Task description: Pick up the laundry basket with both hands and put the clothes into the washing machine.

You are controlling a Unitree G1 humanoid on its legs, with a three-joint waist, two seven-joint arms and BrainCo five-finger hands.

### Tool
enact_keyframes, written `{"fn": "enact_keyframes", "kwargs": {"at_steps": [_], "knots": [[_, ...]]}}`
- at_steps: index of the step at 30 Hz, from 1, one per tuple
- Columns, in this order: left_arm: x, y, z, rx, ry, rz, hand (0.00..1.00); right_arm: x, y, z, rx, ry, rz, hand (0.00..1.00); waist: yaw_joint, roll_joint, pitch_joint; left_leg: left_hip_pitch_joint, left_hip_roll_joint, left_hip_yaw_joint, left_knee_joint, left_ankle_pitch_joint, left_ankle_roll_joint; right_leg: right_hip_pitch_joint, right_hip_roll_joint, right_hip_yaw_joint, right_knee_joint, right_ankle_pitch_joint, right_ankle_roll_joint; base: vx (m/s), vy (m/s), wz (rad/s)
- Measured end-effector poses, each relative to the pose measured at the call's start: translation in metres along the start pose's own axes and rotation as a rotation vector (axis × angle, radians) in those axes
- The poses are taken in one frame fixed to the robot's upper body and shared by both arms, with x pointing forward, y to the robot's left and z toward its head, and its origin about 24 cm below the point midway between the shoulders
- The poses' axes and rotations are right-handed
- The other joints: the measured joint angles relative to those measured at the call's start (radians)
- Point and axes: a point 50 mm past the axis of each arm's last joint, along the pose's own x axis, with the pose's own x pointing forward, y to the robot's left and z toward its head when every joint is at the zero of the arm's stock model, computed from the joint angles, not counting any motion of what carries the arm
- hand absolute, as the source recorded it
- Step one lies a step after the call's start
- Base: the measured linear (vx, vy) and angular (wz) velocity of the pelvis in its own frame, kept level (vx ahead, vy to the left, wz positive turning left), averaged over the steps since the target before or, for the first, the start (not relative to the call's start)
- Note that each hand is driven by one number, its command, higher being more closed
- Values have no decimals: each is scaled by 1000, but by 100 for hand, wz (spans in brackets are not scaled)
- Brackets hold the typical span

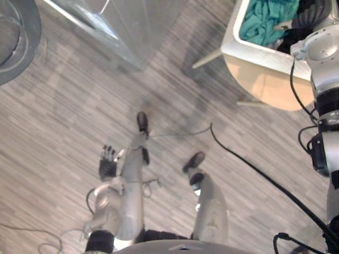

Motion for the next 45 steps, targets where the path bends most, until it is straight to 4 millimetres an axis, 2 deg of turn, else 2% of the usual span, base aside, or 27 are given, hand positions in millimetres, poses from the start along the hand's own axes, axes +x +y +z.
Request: {"fn": "enact_keyframes", "kwargs": {"at_steps": [3, 7, 11, 16, 19, 21, 22, 26, 28, 31, 38, 45], "knots": [[0, -8, 10, -14, -42, -42, 0, 7, -13, 13, 7, -25, -33, 0, 6, -2, -1, -9, -6, -3, -41, 35, -3, -28, -3, -5, 22, -22, -6, -46, -40, 11], [-3, -21, 22, -50, -82, -143, 0, 4, 0, 1, -45, 14, 36, 0, 14, -4, -2, -23, -9, -24, -74, 67, -3, -55, -9, -27, 71, -42, -18, -42, -35, 15], [-11, -24, 35, -70, -129, -194, 0, 2, 1, -5, -87, 15, 74, 0, 15, -4, -3, -65, -8, -23, -91, 88, 2, -112, -12, -27, 98, -46, -23, -38, 2, 1], [-33, -31, 75, -173, -269, -304, 0, -17, -9, -56, -155, 128, 120, 0, 28, -3, -3, -113, -13, -25, -70, 95, 8, -155, -25, -28, 137, -58, -24, -3, 12, 6], [-41, -31, 85, -195, -300, -349, 0, -26, -13, -74, -173, 176, 132, 0, 31, -2, -5, -128, -12, -22, -56, 85, 7, -172, -35, -27, 165, -69, -28, -6, 5, 3], [-41, -28, 84, -218, -288, -348, 0, -33, -12, -86, -188, 207, 160, 0, 32, -4, -24, -150, -8, -18, -45, 77, 15, -196, -36, -24, 174, -70, -28, 0, 0, 0], [-41, -28, 84, -227, -284, -350, 0, -34, -13, -89, -190, 214, 162, 100, 34, -3, -32, -157, -7, -14, -45, 78, 15, -203, -37, -23, 176, -70, -28, 0, 0, 0], [-42, -29, 81, -279, -256, -358, 0, -49, -10, -111, -146, 285, 227, 100, 49, -5, -47, -159, -7, 4, -41, 81, 14, -207, -42, -21, 179, -70, -28, 8, 1, 1], [-52, -37, 79, -307, -224, -415, 0, -62, -4, -132, -129, 371, 328, 100, 58, -8, -86, -171, -10, 5, -37, 78, 15, -218, -47, -21, 176, -70, -28, 38, 10, 2], [-59, -50, 74, -325, -185, -505, 0, -76, 5, -148, -115, 435, 418, 100, 63, -8, -125, -172, -11, 10, -26, 71, 16, -217, -50, -17, 177, -70, -27, 23, 3, -2], [-61, -53, 69, -327, -161, -529, 0, -91, 15, -166, -97, 534, 491, 100, 65, -8, -145, -170, -2, 11, -12, 70, 16, -217, -50, -10, 188, -70, -28, 12, -6, -2], [-60, -50, 69, -350, -160, -498, 0, -93, 19, -168, -97, 551, 409, 100, 63, -9, -145, -140, -5, 28, -38, 84, 22, -214, -55, 4, 199, -70, -28, 1, -12, -1]]}}
